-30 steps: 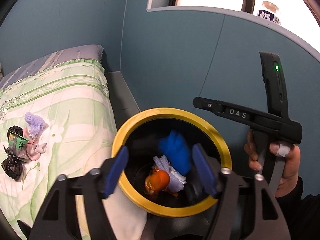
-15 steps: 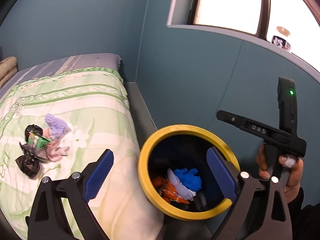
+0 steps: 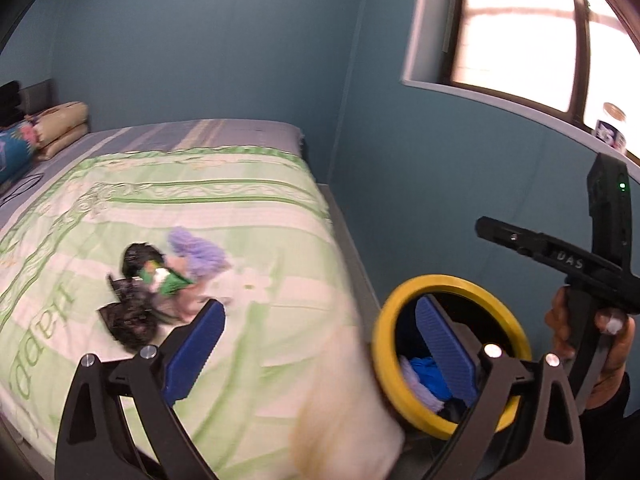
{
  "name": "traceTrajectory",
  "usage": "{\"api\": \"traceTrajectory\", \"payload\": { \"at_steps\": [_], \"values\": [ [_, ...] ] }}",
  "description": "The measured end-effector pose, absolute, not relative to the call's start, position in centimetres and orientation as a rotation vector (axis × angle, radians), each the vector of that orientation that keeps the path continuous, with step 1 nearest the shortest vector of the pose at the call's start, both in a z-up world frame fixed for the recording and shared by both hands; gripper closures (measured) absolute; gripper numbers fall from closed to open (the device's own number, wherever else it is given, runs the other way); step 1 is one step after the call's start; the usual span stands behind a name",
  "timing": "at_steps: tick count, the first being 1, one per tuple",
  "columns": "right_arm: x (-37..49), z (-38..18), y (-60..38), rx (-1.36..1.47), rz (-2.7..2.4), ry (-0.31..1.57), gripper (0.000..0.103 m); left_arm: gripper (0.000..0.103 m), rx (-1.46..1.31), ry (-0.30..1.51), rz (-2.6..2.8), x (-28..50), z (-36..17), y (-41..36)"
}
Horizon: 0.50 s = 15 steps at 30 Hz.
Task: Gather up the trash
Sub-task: 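Move both open grippers back over the remaining trash on the bed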
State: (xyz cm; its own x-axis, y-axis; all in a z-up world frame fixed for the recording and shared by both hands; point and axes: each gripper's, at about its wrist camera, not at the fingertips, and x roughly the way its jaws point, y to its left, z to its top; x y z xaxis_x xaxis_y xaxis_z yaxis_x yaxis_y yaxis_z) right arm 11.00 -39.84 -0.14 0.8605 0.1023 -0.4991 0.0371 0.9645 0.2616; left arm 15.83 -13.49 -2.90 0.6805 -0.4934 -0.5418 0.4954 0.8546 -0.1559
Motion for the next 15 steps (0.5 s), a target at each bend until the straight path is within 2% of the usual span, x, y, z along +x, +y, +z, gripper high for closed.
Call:
{"api": "traceTrajectory", "payload": {
  "at_steps": [15],
  "values": [
    [22.9, -2.4, -32.2, 0.147, 0.141, 0.652, 0.043, 0.010, -0.080, 0.647, -0.409, 23.1, -6.0, -4.7]
  ]
}}
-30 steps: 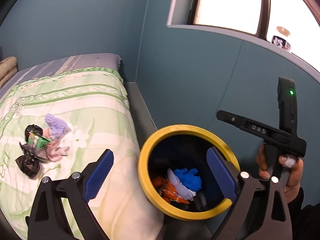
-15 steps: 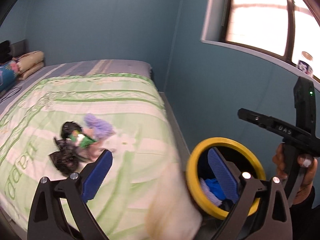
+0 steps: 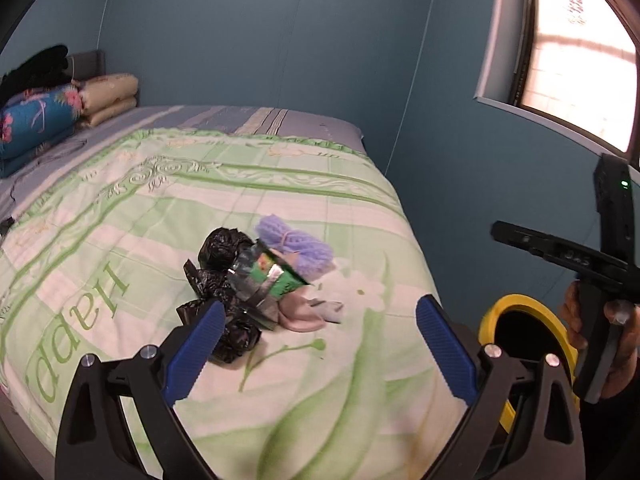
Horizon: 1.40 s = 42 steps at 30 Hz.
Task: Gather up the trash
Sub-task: 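Move both open grippers back over the remaining trash on the bed, then grasp the purple foam net with the right gripper while the left grasps the green wrapper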
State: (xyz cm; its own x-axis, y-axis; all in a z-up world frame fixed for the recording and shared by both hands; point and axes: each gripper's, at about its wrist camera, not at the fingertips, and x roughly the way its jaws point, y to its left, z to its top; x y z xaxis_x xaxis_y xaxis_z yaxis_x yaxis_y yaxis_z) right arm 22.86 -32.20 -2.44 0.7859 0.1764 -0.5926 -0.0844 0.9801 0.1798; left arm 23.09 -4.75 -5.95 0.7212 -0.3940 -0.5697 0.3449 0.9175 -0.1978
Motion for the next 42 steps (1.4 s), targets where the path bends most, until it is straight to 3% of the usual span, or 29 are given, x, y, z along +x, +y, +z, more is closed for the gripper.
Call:
{"api": "traceTrajectory", "payload": {
  "at_steps": [14, 17, 20, 36, 42],
  "values": [
    [37.4, -7.7, -24.7, 0.043, 0.257, 0.876, 0.044, 0.011, -0.122, 0.710, -0.452, 29.4, -9.5, -4.5],
    [39.7, -8.9, -23.8, 0.039, 0.266, 0.915, 0.044, 0.018, -0.137, 0.725, -0.467, 30.4, -10.0, -4.6],
    [41.6, -9.6, -22.9, 0.040, 0.274, 0.941, 0.044, 0.018, -0.136, 0.712, -0.485, 30.9, -10.1, -4.9],
    [44.9, -12.2, -19.1, -0.111, 0.295, 1.003, 0.046, 0.022, -0.039, 0.695, -0.547, 31.9, -10.9, -7.0],
    [45.9, -13.4, -18.5, -0.129, 0.304, 1.047, 0.050, 0.033, 0.000, 0.722, -0.546, 33.0, -12.2, -8.1]
  ]
}}
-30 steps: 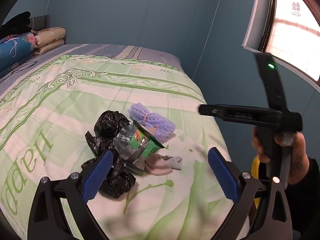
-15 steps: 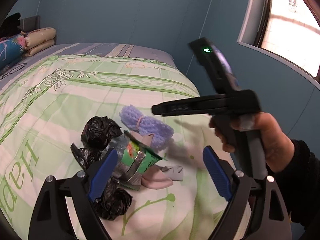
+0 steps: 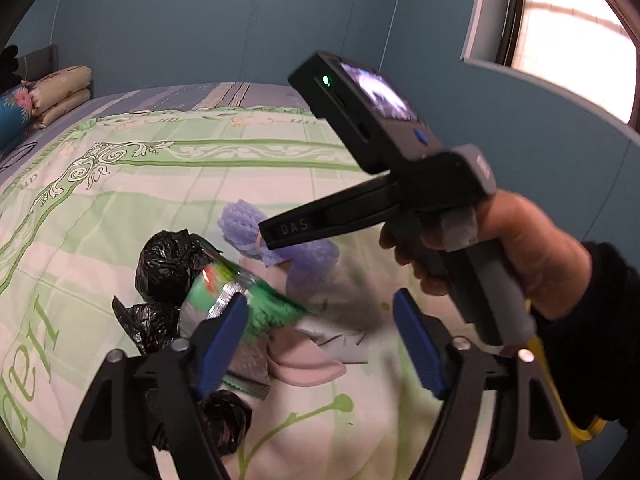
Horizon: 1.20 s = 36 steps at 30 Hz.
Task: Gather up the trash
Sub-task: 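Grasp the purple foam net with the right gripper while the left grasps the green wrapper, then carry the foam net and green wrapper in both grippers over the bin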
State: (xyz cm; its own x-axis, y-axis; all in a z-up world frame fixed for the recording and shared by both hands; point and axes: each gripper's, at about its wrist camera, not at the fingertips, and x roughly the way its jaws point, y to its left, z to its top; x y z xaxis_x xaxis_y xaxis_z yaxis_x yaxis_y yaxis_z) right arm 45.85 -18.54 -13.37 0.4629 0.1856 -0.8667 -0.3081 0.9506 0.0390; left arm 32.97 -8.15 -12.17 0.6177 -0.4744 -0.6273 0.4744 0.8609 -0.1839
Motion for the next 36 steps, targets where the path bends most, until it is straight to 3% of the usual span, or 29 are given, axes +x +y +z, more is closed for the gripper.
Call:
{"api": "traceTrajectory", "payload": {
  "at_steps": [10, 13, 16, 23, 36],
  "values": [
    [46.2, -13.7, -18.6, -0.142, 0.298, 1.058, 0.052, 0.033, -0.019, 0.747, -0.472, 35.0, -12.9, -6.9],
    [46.3, -13.9, -18.3, -0.165, 0.294, 1.059, 0.058, 0.035, 0.011, 0.769, -0.423, 35.5, -13.6, -6.6],
    [46.2, -13.9, -17.8, -0.188, 0.295, 1.058, 0.067, 0.054, 0.006, 0.825, -0.433, 36.2, -14.5, -6.5],
    [45.5, -13.7, -16.8, -0.227, 0.295, 1.049, 0.091, 0.059, 0.015, 0.812, -0.436, 35.4, -14.6, -6.4],
    [41.9, -8.4, -18.4, -0.146, 0.285, 0.956, 0.094, 0.059, -0.066, 0.718, -0.453, 30.3, -10.0, -3.1]
  ]
}}
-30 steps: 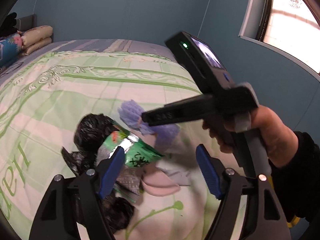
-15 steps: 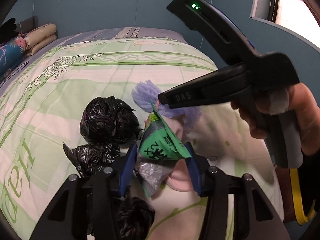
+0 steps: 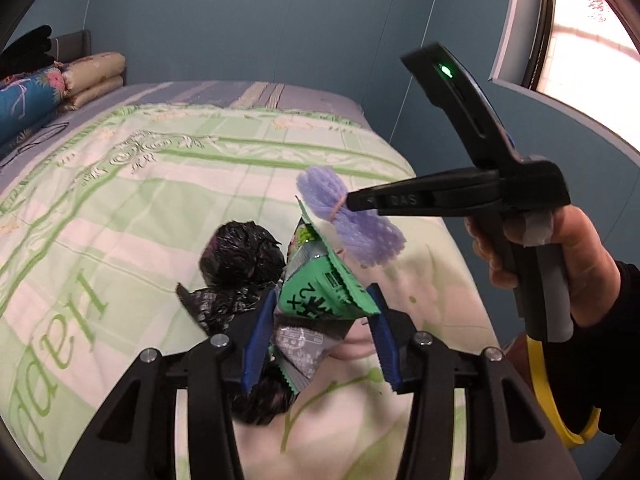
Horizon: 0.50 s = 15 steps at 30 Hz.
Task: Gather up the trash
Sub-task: 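Carry the foam net and green wrapper in both grippers over the bin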
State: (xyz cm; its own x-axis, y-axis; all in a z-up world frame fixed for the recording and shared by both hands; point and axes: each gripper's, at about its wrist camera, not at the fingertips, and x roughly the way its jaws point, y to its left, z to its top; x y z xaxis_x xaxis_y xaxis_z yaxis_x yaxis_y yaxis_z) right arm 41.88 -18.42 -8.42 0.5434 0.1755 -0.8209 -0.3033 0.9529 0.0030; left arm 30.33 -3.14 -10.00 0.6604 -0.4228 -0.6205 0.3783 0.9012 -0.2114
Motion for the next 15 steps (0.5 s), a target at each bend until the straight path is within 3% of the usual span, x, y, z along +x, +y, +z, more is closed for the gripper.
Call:
{"api": "traceTrajectory", "payload": {
  "at_steps": [15],
  "values": [
    [29.9, -2.0, -21.8, -0.036, 0.317, 0.841, 0.094, 0.059, -0.103, 0.630, -0.348, 23.6, -6.0, 2.7]
  ]
}}
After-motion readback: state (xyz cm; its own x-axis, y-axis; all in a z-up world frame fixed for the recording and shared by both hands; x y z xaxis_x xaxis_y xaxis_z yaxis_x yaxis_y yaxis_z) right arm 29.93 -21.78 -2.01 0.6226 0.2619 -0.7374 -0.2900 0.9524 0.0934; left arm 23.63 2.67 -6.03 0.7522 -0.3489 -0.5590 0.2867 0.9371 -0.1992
